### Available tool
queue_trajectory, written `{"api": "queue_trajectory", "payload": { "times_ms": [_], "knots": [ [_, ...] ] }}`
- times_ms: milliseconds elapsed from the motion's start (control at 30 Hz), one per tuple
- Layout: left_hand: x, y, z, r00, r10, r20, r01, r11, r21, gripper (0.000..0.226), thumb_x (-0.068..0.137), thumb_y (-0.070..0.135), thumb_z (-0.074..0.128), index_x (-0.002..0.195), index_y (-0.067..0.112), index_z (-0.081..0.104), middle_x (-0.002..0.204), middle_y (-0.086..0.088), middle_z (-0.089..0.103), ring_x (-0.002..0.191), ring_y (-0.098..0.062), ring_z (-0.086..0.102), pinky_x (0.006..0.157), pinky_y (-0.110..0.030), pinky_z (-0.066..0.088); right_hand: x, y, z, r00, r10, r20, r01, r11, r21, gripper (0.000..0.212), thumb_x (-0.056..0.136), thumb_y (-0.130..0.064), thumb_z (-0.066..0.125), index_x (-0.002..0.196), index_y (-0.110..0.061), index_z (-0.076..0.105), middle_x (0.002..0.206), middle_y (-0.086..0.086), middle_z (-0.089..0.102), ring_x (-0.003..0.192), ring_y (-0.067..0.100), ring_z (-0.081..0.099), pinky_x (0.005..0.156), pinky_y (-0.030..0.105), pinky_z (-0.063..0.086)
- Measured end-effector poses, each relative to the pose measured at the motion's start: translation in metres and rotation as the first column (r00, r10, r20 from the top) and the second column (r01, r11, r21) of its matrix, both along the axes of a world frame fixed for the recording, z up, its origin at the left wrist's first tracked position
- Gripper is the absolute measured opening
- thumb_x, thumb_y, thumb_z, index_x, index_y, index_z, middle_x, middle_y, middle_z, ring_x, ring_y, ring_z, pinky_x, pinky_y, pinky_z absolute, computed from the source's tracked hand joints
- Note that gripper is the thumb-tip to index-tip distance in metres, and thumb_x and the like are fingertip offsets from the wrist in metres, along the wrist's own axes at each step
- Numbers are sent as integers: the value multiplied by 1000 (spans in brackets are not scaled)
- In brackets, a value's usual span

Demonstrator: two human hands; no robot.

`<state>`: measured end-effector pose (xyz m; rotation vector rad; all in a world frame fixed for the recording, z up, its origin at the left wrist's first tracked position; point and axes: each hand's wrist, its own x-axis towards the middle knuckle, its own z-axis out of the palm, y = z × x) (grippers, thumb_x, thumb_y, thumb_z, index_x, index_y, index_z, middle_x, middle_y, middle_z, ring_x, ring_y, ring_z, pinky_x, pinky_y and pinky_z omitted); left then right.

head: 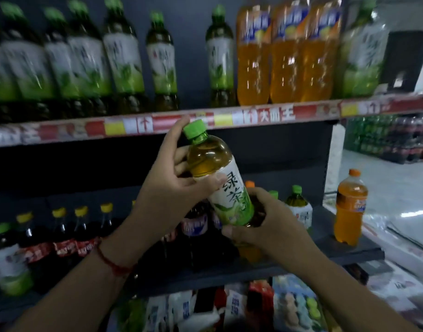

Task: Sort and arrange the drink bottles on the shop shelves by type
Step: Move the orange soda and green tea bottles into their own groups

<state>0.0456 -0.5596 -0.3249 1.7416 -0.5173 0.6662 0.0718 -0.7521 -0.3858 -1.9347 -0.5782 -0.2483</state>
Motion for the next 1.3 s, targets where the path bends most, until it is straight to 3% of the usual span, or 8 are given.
{"api": "queue_trajectory", "payload": {
  "times_ms": [100,167,333,567,833,967,1067,1300],
  "knots": [
    [-5,6,52,982,132,133,-156,969,194,99,75,34,83,153,45,22,132,22,56,114,6,59,86,-14,52,7,13,42,997,-13,82,8,998,69,54,62,-35,88,104,-46,56,93,-31,66,84,-13,62,63,8,48],
    [-6,13,86,919,268,288,-361,865,348,103,73,57,77,155,43,16,138,22,42,118,9,49,91,-8,43,13,21,70,992,-20,121,8,995,97,54,64,-37,87,108,-44,57,95,-25,68,84,-9,63,67,13,52],
    [4,27,156,722,360,591,-664,603,443,97,82,62,67,158,32,15,140,3,46,117,-2,43,91,-21,36,37,44,132,969,-32,245,-3,990,141,57,66,-43,85,114,-37,55,102,-20,65,92,-3,62,75,17,52],
    [50,43,217,581,312,752,-803,368,468,73,93,54,57,155,38,22,145,-1,47,125,-17,50,94,-29,43,88,78,197,935,-78,345,44,994,104,35,68,-41,84,98,-31,68,89,-15,72,82,-4,66,74,20,53],
    [127,63,231,551,315,772,-829,107,548,59,100,50,42,154,31,28,133,-6,58,117,-23,55,92,-38,50,142,108,206,916,-267,300,311,944,-112,51,71,-57,76,104,-21,62,95,-2,67,87,16,64,81,40,55],
    [152,60,221,496,362,789,-859,71,507,59,101,47,41,155,26,27,136,-9,56,120,-27,54,91,-42,50,147,114,199,855,-348,384,420,899,-120,57,77,-60,69,109,-15,57,105,3,61,93,22,62,80,39,54],
    [159,53,214,520,385,763,-831,21,556,78,96,60,43,158,27,10,154,-12,39,139,-30,38,111,-45,34,147,116,197,867,-350,355,408,907,-102,60,78,-56,70,117,-14,52,113,3,55,100,22,59,81,37,52],
    [165,58,207,568,454,687,-798,100,594,87,92,66,43,157,34,-6,166,-8,12,151,-32,14,121,-49,15,135,75,210,893,-199,403,318,914,-252,46,84,-48,67,122,-24,56,116,-1,60,101,13,60,86,34,55]
  ]
}}
